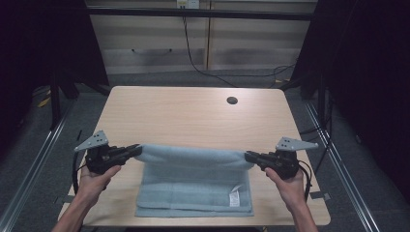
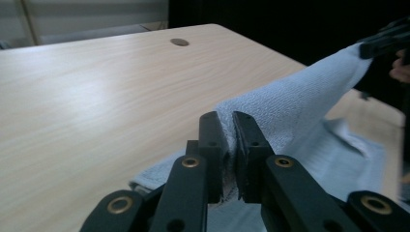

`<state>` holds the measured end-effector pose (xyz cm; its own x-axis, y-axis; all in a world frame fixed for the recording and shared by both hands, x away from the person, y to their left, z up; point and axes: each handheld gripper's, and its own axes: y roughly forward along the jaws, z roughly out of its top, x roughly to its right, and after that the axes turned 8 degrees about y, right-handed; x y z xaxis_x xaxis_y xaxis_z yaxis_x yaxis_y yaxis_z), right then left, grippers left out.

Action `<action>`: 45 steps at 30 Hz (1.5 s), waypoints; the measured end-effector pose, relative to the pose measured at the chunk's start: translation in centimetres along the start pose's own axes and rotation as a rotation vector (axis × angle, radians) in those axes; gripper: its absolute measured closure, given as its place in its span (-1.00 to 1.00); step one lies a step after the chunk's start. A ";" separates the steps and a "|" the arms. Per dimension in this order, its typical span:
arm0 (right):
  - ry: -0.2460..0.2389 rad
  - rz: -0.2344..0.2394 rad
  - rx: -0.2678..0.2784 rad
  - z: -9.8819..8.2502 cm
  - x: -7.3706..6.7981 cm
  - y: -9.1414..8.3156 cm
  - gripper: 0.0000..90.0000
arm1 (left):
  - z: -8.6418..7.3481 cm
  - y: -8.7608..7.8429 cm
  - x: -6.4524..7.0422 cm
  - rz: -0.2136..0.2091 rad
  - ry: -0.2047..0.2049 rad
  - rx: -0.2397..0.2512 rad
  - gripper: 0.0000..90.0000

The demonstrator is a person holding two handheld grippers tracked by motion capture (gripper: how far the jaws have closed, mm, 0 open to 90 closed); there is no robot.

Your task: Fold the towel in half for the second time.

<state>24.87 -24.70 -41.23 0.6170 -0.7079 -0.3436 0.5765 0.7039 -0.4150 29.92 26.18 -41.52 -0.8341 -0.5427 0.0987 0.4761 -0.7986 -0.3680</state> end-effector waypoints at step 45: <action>0.190 -0.321 0.011 -6.8 3.7 -0.8 -0.28 | -7.4 -1.0 -1.7 0.206 -0.148 -0.175 -0.48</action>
<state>23.07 -28.28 -47.89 0.2939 -0.8903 -0.3479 0.7308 0.4439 -0.5186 28.82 29.80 -48.20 -0.6690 -0.7310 0.1346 0.5653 -0.6180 -0.5464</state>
